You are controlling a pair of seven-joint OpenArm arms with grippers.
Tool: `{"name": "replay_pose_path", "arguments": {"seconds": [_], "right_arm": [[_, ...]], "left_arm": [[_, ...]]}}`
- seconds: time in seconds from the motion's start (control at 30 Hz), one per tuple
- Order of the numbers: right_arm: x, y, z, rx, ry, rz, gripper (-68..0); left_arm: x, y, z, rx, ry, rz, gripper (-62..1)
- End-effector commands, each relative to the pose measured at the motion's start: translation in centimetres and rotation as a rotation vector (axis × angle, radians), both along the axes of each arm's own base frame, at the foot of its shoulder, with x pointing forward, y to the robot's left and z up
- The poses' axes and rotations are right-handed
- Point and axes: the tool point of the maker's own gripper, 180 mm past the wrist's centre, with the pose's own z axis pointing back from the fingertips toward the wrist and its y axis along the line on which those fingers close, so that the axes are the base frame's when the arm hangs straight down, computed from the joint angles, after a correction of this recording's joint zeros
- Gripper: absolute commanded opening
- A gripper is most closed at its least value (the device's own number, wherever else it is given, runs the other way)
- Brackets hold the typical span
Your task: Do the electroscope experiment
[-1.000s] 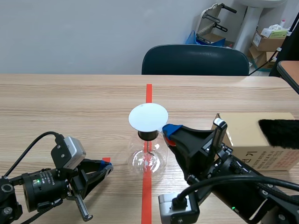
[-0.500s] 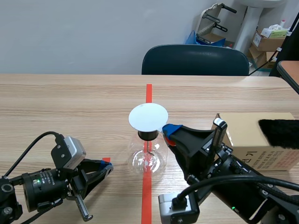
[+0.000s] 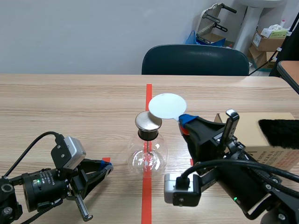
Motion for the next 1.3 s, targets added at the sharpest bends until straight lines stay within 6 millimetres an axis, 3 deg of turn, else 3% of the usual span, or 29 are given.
{"name": "replay_pose_path", "arguments": {"seconds": [0.0, 0.3, 0.67, 1.27], "right_arm": [[0.7, -0.8, 0.8, 0.001, -0.032, -0.037, -65.5], [2.5, -4.8, 1.4, 0.02, -0.053, -0.28, -65.6], [3.3, -8.7, 1.8, 0.037, -0.073, -0.505, -65.6], [3.4, -9.0, 1.8, 0.038, -0.074, -0.519, -65.6]], "left_arm": [[0.4, -0.8, 1.1, -0.04, -0.026, -0.005, -58.0], [0.4, -0.8, 1.1, -0.04, -0.026, -0.005, -58.0], [0.4, -0.8, 1.1, -0.04, -0.026, -0.005, -58.0], [0.4, -0.8, 1.1, -0.04, -0.026, -0.005, -58.0]]}}
